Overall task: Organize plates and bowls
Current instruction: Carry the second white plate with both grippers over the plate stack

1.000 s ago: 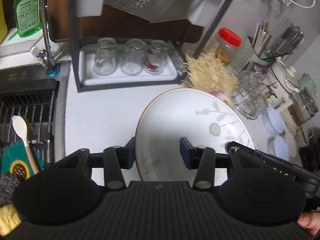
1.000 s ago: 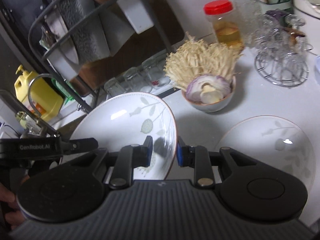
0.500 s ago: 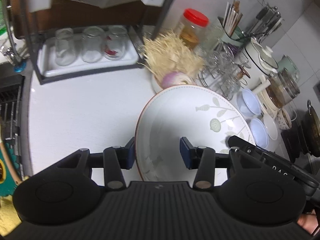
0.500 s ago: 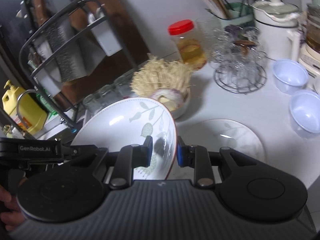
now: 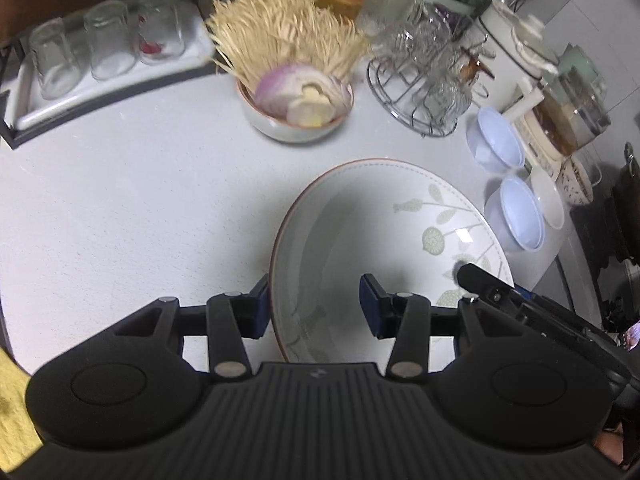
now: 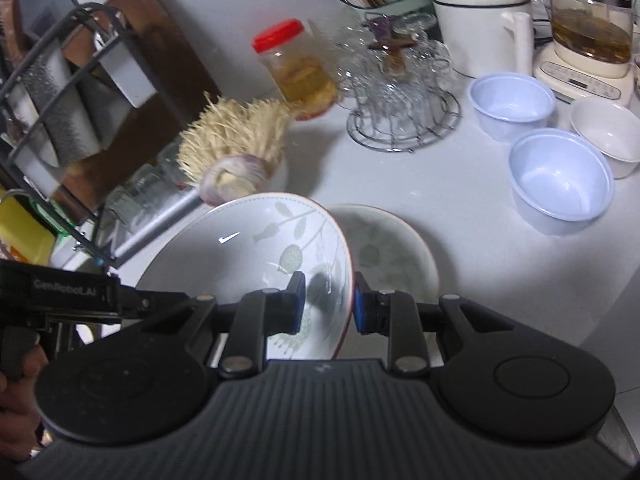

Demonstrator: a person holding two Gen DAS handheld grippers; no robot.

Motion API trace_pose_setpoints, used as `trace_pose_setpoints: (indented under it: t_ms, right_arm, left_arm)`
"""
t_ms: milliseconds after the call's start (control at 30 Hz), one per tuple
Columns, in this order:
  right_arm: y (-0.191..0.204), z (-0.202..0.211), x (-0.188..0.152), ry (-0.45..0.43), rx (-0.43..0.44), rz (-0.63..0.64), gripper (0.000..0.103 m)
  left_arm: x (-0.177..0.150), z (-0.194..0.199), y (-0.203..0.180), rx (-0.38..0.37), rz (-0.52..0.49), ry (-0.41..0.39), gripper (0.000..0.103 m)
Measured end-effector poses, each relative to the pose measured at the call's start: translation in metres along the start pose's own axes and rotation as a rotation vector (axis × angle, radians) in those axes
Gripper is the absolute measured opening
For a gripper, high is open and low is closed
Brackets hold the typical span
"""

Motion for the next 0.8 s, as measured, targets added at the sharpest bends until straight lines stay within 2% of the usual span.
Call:
trace_pose_setpoints:
  t_ms: [100, 233, 433, 667, 800]
  right_arm:
    - [-0.008, -0.001, 0.0, 0.0, -0.011, -0.01, 0.027]
    - [-0.022, -0.005, 0.002, 0.013, -0.038, -0.02, 0.027]
    - [-0.033, -0.007, 0.009, -0.003, -0.081, 0.032, 0.027]
    - [-0.045, -0.011, 0.006, 0.006, -0.119, 0.082, 0.027]
    - [-0.055, -0.016, 0.003, 0.017, -0.123, 0.063, 0.027]
  left_arm:
    - [0.0, -0.009, -0.011, 0.015, -0.039, 0.013, 0.051]
    - [0.001, -0.023, -0.02, -0.001, -0.037, 0.056, 0.051]
    - [0.009, -0.039, -0.036, -0.01, -0.052, 0.075, 0.051]
    - [0.013, -0.055, -0.054, 0.014, -0.08, 0.113, 0.051]
    - [0.013, -0.061, -0.062, 0.032, -0.094, 0.125, 0.051]
Point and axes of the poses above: each gripper's, at about its wrist camera, not at the fingertips, and z roughly against the way its jaws point, y to its left, x to its top, the point moved 1 cm from there along -z, roughly the way its jaws point, and after that the axes turned 7 degrees about x, right-handed, at the moved point
